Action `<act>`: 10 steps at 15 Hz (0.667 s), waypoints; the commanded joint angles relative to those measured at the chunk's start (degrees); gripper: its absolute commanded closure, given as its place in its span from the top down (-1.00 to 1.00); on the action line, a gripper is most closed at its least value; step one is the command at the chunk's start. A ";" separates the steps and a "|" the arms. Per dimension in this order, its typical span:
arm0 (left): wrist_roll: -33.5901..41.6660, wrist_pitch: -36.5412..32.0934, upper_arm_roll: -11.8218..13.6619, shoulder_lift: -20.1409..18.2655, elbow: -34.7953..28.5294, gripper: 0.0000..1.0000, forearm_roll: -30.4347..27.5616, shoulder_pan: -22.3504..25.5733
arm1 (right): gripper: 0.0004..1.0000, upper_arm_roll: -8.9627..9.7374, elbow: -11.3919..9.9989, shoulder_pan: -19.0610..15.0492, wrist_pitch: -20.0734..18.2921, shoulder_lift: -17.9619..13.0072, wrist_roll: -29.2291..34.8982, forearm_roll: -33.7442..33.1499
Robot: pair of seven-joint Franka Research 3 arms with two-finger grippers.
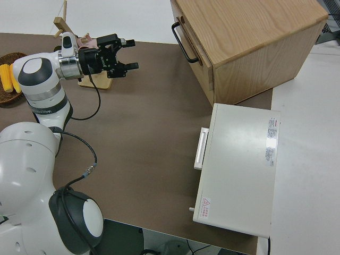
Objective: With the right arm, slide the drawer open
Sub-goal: 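Raise the right arm and reach the right gripper toward the drawer handle, then close the right gripper on the black drawer handle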
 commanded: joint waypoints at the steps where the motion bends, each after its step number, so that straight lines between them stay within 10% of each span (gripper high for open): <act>1: 0.56 -1.13 -0.40 0.65 1.40 0.99 0.98 0.31 | 0.97 0.45 -1.73 -4.05 6.82 0.69 1.98 -4.37; 10: 0.56 -1.13 -0.40 0.65 1.40 0.99 0.98 0.31 | 0.96 -0.08 -3.05 -8.10 14.22 3.60 5.85 -15.36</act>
